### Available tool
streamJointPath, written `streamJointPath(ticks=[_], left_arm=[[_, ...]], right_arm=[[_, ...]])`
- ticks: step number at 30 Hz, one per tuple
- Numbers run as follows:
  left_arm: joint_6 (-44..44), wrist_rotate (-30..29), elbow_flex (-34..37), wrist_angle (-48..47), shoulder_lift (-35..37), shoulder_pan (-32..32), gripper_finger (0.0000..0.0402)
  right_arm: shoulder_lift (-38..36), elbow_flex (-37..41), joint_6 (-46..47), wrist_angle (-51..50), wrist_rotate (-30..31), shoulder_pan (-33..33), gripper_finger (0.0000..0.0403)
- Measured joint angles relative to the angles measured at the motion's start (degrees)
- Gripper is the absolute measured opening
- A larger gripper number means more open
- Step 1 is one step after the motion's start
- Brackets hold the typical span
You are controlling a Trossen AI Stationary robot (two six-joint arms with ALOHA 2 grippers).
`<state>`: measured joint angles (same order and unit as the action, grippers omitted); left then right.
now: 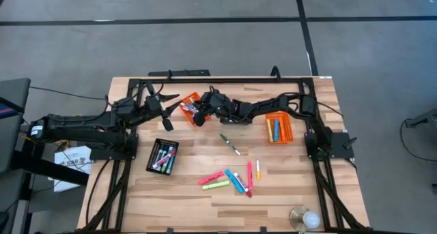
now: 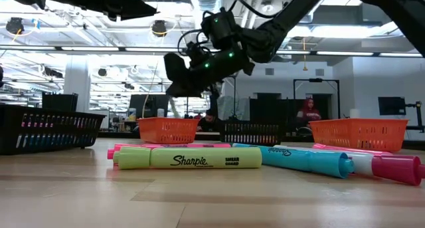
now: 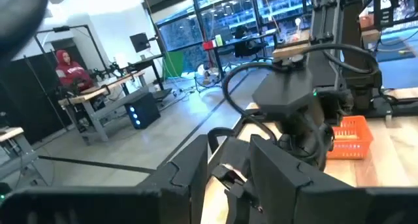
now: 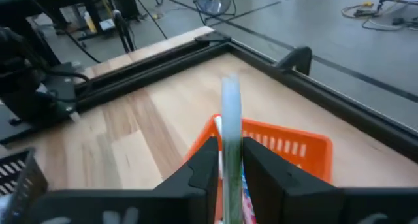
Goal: Pick & Place Markers
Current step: Put the light green marker into the left orange bin, then put the green marker into the left orange bin
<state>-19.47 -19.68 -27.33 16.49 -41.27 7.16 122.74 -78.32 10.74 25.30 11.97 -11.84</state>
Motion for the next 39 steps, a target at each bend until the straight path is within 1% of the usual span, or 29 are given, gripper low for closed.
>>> streamJointPath(ticks=[6,10,14,17,19,21,23,25,27,29,33,35,38,39], left_arm=[[-0.82,0.00,0.00,0.00,-0.09,0.00,0.0111],[-0.76,0.00,0.00,-0.02,-0.17,0.00,0.0111],[0.61,0.02,0.00,-0.09,-0.70,0.00,0.0111],[1.91,0.39,0.00,-0.16,-1.63,0.00,0.0111],[3.04,2.91,0.00,-0.15,-2.49,0.02,0.0111],[3.79,8.27,0.00,-0.11,-3.48,0.00,0.0111],[5.03,14.71,0.00,0.28,-4.74,-0.02,0.0111],[6.16,19.91,0.00,0.39,-6.19,-0.02,0.0111],[6.96,23.48,0.00,0.42,-8.11,-0.03,0.0111],[8.24,25.81,-0.02,0.33,-10.69,-0.33,0.0111],[8.53,26.58,0.02,0.86,-16.42,-0.52,0.0111],[7.78,25.42,-0.03,3.73,-19.14,-0.30,0.0111],[7.74,25.27,-0.09,7.45,-21.60,0.13,0.0111],[7.75,25.29,-0.05,7.41,-21.82,0.11,0.0111]], right_arm=[[-1.07,-0.04,-1.19,-2.88,-0.03,-0.62,0.0099],[-5.16,-0.07,-1.22,-8.74,-0.03,0.39,0.0136],[-12.88,-0.06,-1.27,-22.46,-0.18,2.71,0.0163],[-19.67,-0.12,0.17,-35.77,-0.40,5.20,0.0172],[-23.14,-0.15,2.77,-44.74,-1.52,7.21,0.0173],[-24.83,-0.15,7.71,-51.79,-1.33,9.69,0.0171],[-25.01,0.41,13.08,-56.47,-0.60,12.41,0.0168],[-23.89,1.40,16.68,-58.45,1.34,15.27,0.0164],[-22.16,2.73,19.39,-58.31,2.37,17.95,0.0161],[-19.45,3.24,21.33,-57.52,2.86,20.20,0.0157],[-13.86,3.58,25.32,-58.32,6.23,22.72,0.0152],[-11.59,3.59,26.02,-58.50,6.19,22.73,0.0150],[-9.75,3.45,28.15,-60.06,6.22,22.16,0.0150],[-9.69,3.52,28.56,-61.59,6.16,21.95,0.0150]])
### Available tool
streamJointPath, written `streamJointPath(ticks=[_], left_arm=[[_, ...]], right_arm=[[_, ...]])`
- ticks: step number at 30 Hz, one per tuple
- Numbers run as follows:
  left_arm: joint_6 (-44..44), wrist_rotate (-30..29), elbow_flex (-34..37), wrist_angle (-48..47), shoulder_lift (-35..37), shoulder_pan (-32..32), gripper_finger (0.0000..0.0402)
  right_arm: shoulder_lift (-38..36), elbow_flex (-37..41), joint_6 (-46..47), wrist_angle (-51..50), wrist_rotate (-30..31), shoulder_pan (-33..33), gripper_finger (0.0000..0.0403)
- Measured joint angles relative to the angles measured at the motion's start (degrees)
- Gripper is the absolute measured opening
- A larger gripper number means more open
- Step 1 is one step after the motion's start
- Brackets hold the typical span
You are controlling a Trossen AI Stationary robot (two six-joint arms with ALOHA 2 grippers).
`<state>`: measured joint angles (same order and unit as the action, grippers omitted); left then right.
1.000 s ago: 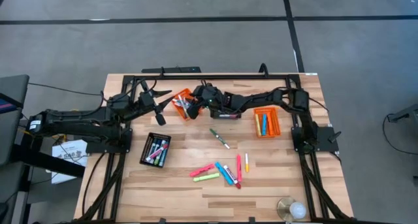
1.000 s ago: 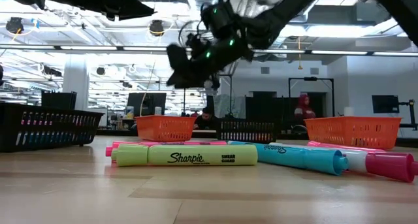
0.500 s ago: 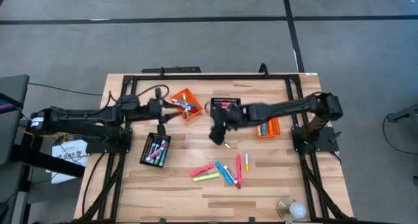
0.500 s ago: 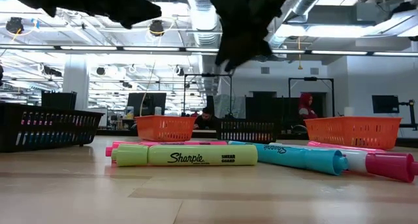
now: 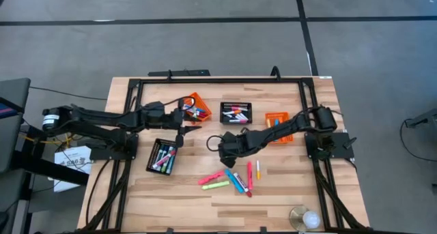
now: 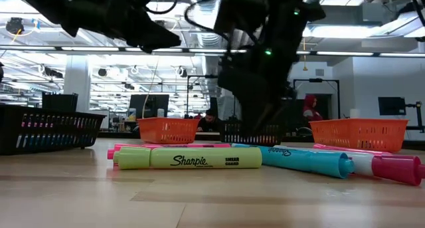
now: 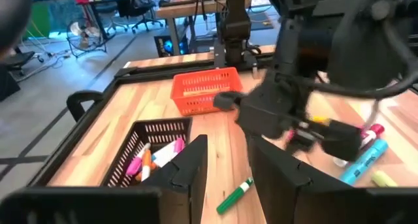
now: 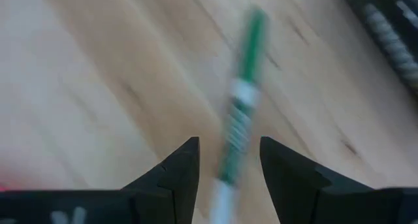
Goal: Pick & Place Markers
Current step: Put the green marker into the left orange bin
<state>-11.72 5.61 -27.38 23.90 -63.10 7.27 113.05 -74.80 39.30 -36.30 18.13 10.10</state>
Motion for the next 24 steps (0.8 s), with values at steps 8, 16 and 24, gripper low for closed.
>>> streamJointPath(ticks=[8,16,24], left_arm=[[0.19,0.00,0.02,0.52,-0.39,0.02,0.0111],[0.65,0.00,0.02,0.59,-0.19,0.00,0.0111],[0.58,0.08,0.02,0.61,-0.19,0.00,0.0111]], right_arm=[[-0.83,0.04,4.31,-4.24,-0.22,-0.02,0.0145],[3.57,-0.19,3.38,-4.30,-3.14,-0.80,0.0145],[3.38,-0.22,-2.62,-3.17,-4.09,-1.98,0.0059]])
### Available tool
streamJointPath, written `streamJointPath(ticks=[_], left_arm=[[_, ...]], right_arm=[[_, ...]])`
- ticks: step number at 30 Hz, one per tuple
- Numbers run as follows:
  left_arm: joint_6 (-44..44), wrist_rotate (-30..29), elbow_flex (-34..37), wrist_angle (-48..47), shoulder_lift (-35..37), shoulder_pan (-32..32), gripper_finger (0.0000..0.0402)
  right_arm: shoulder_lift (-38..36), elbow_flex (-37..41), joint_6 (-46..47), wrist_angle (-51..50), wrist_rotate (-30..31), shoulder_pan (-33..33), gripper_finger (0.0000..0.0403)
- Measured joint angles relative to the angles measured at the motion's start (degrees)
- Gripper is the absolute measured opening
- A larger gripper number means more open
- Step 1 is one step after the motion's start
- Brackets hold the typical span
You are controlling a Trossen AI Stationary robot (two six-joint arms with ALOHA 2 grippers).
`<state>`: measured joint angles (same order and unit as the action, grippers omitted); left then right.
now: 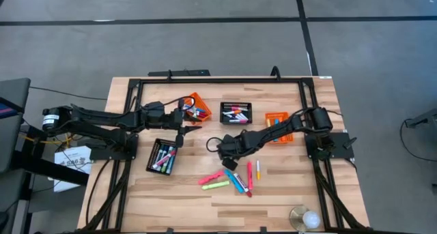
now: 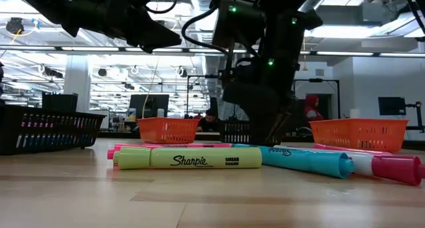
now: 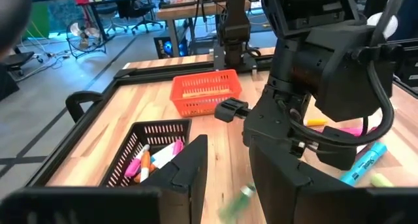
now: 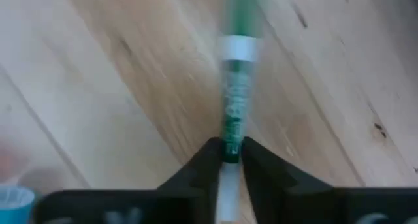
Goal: Pick & Place Markers
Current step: Put the green marker into the left orange bin
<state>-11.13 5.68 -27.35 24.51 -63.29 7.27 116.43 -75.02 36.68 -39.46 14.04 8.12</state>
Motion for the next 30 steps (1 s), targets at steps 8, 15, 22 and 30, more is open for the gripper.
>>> streamJointPath(ticks=[8,15,22,30], left_arm=[[-0.73,4.27,0.00,-1.77,0.00,-0.02,0.0111],[-8.37,7.39,0.00,-2.56,-3.94,-1.86,0.0121],[-10.05,7.25,0.00,4.48,-10.99,-2.05,0.0171],[-14.00,7.23,0.02,10.27,-17.39,-2.03,0.0192]], right_arm=[[-8.16,0.20,-5.70,2.47,4.81,0.83,0.0038],[-12.21,0.19,-9.08,4.45,9.46,2.03,0.0020],[-12.08,0.26,-11.86,7.43,8.65,1.88,0.0027],[-12.08,0.26,-14.26,9.64,8.57,1.99,0.0009]])
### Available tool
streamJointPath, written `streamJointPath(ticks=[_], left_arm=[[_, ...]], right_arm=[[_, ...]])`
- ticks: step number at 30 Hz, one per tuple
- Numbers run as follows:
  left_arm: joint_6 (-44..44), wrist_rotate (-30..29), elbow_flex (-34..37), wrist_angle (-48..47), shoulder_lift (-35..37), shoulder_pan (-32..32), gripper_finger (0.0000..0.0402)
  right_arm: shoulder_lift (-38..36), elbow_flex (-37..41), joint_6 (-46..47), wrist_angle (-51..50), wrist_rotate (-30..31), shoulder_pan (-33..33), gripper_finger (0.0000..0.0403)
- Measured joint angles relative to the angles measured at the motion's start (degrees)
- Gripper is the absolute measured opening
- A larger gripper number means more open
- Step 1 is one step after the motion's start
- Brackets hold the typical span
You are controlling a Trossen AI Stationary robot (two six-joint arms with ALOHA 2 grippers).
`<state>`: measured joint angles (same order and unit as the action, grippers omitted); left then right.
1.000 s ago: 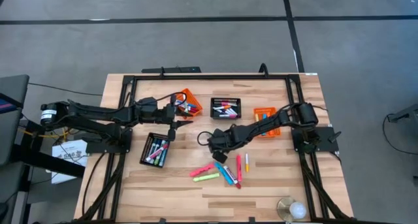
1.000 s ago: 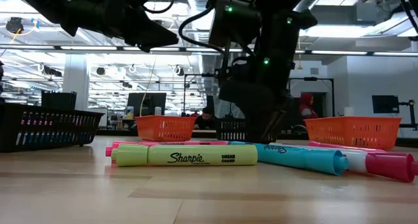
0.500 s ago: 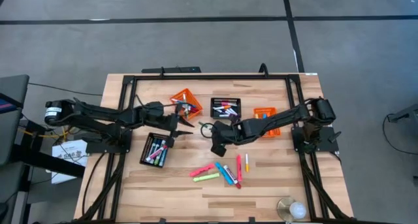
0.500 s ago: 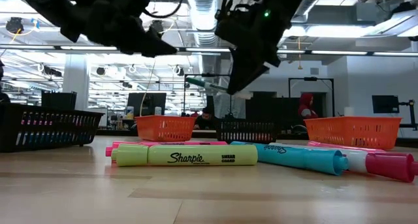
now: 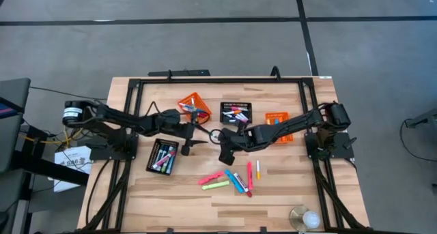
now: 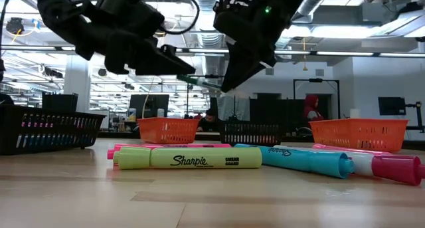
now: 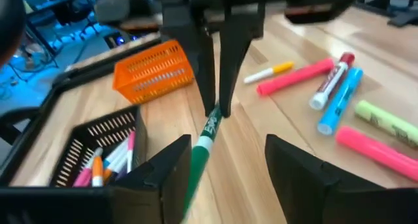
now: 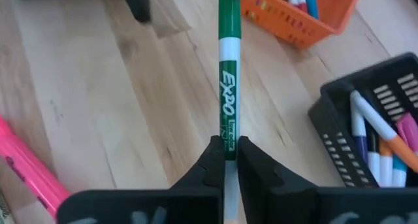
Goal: Pick & Place Markers
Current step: Put the green marker into the left orange bin
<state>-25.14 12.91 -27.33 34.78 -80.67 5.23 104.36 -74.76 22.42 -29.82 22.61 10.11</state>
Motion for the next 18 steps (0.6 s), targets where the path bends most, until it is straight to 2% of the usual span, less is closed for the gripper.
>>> streamJointPath(ticks=[7,18], left_arm=[[-0.58,-1.09,-0.02,1.07,-1.30,0.94,0.0176],[0.05,-1.10,-0.02,0.53,-1.08,1.31,0.0163]], right_arm=[[0.02,-0.02,-0.58,1.82,-0.10,0.38,0.0024],[0.00,-0.04,-0.60,1.60,-0.19,0.43,0.0002]])
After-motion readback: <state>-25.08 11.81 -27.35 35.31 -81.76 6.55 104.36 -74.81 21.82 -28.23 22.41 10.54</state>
